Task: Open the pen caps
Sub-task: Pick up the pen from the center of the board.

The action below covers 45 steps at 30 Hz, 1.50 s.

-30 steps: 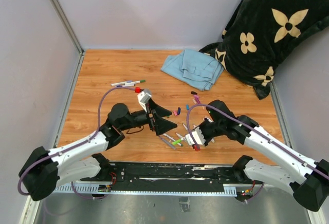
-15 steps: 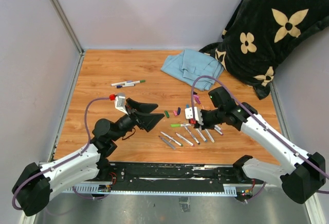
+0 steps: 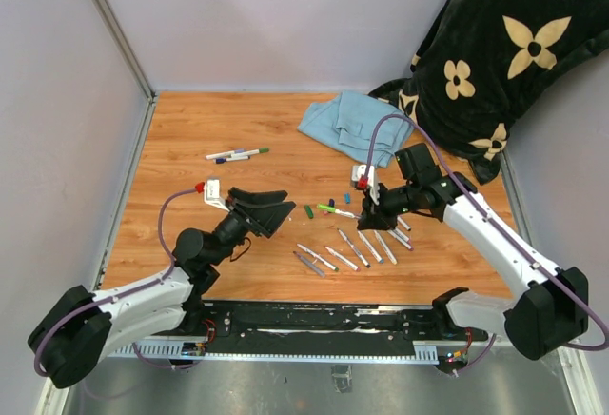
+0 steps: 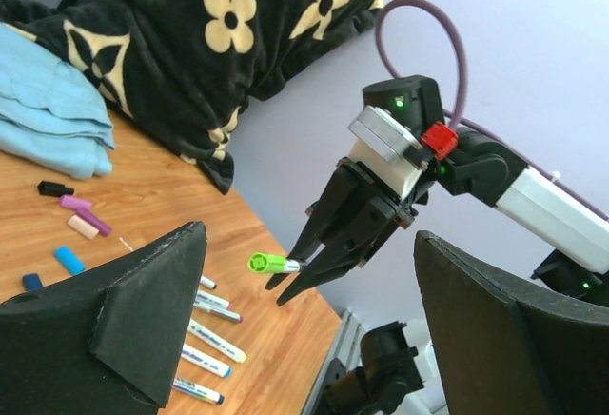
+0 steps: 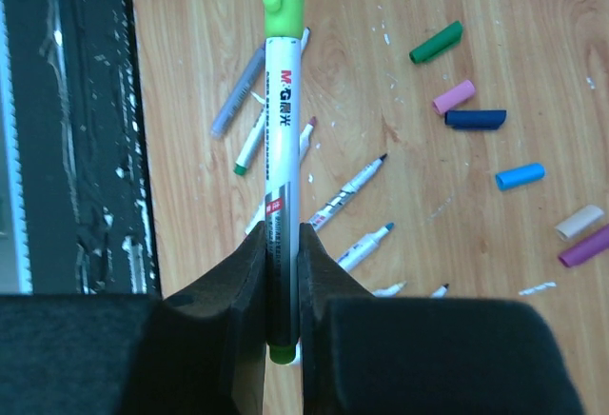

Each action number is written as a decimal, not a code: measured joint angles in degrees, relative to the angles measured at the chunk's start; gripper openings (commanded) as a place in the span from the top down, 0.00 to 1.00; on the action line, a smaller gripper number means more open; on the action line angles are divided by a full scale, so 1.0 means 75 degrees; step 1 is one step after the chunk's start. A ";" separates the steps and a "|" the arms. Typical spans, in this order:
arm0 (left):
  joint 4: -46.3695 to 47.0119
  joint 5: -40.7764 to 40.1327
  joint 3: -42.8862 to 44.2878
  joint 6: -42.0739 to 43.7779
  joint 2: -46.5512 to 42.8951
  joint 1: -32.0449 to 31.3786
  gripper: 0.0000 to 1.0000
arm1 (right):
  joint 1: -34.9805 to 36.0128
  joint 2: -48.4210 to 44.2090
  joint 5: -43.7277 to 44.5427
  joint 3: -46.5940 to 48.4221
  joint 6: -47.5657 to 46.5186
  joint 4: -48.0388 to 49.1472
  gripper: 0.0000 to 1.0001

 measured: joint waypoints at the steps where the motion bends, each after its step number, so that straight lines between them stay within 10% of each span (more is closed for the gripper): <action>1: 0.0201 0.0009 -0.0003 -0.0017 0.0131 0.0000 0.07 | -0.0073 0.0099 -0.0198 0.0058 0.0163 -0.0006 0.99; 20: 0.2961 0.1192 0.1329 -0.0408 0.3879 -0.0032 0.22 | -0.1040 0.0787 -0.3279 0.0125 0.2358 0.0845 0.99; 27: 0.2952 0.1067 0.1958 -0.0662 0.5187 -0.0452 0.42 | -0.1040 0.0787 -0.3523 -0.0006 0.2626 0.1105 0.99; 37: 0.2961 0.0804 0.2110 -0.0752 0.5345 -0.0612 0.44 | -0.1040 0.0787 -0.3535 -0.0058 0.2757 0.1262 0.99; 45: 0.2964 0.0685 0.2107 -0.0749 0.5039 -0.0615 0.64 | -0.1040 0.0787 -0.3538 -0.0082 0.2760 0.1314 0.99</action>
